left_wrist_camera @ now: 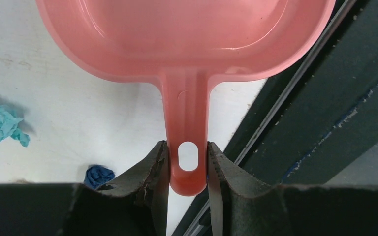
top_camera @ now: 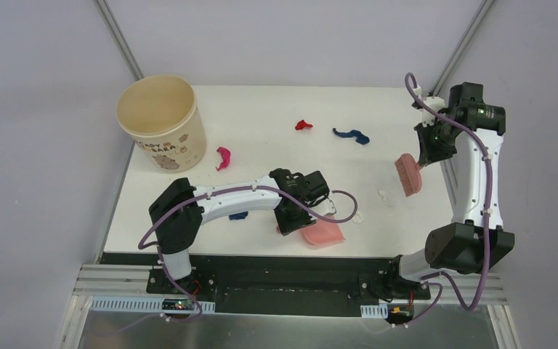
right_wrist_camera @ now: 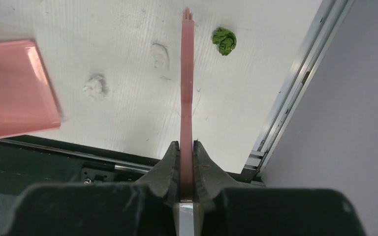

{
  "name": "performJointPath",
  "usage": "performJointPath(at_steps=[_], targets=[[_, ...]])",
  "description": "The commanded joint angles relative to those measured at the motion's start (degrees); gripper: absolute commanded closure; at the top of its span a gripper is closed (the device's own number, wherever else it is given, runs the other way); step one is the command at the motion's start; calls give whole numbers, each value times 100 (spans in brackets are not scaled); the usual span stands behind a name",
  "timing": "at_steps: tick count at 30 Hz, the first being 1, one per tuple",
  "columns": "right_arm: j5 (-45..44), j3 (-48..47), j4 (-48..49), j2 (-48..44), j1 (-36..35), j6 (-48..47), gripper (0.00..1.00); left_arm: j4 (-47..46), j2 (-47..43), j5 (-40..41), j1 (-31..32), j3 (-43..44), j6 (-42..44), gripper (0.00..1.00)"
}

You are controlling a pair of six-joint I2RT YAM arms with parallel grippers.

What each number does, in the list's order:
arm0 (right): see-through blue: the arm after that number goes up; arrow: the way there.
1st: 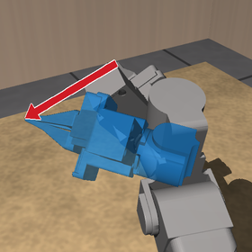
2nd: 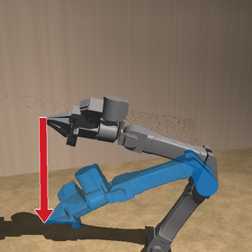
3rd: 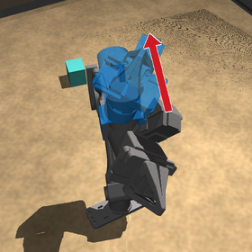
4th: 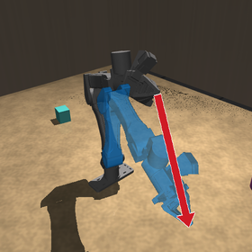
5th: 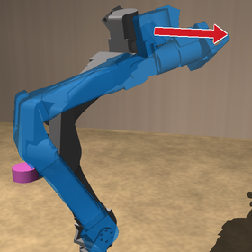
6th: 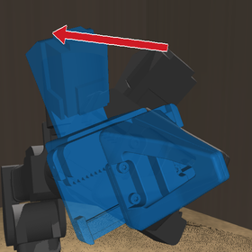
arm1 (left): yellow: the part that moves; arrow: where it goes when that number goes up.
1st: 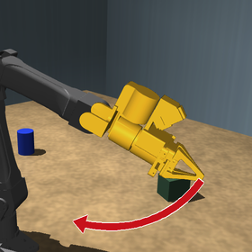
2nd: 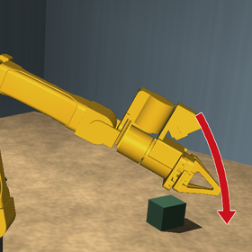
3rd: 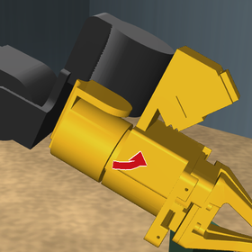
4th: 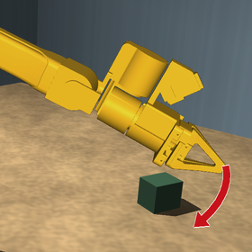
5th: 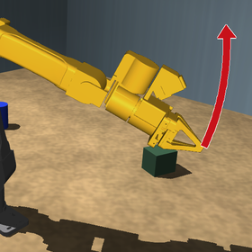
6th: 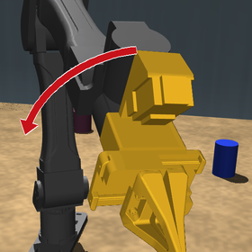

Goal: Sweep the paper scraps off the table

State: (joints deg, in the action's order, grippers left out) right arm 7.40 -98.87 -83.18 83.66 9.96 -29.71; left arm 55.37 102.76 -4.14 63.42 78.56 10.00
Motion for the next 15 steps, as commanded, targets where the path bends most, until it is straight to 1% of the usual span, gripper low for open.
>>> performJointPath(at_steps=[1, 4, 9, 11, 13, 14, 15], targets=[[-352, 579, 1055, -85, -162, -46, 100, 295, -278, -389, 129, 263, 122, 100], [-904, 1090, 1545, -58, -490, -48, 100, 504, -131, -503, 177, 379, 48, 100], [-1354, 1885, 1860, 66, -1244, 138, 100, 588, 103, -473, 194, 500, 20, 100], [-1217, 2145, 1847, 49, -1556, 290, 100, 569, 177, -389, 214, 583, -28, 100], [-834, 2250, 1688, 33, -1769, 503, 100, 507, 317, -284, 275, 607, -60, 100], [-455, 2270, 1597, 17, -1848, 619, 100, 538, 435, -184, 330, 626, -46, 100], [-257, 2284, 1516, 7, -1928, 719, 100, 581, 550, -2, 408, 627, -39, 100]])
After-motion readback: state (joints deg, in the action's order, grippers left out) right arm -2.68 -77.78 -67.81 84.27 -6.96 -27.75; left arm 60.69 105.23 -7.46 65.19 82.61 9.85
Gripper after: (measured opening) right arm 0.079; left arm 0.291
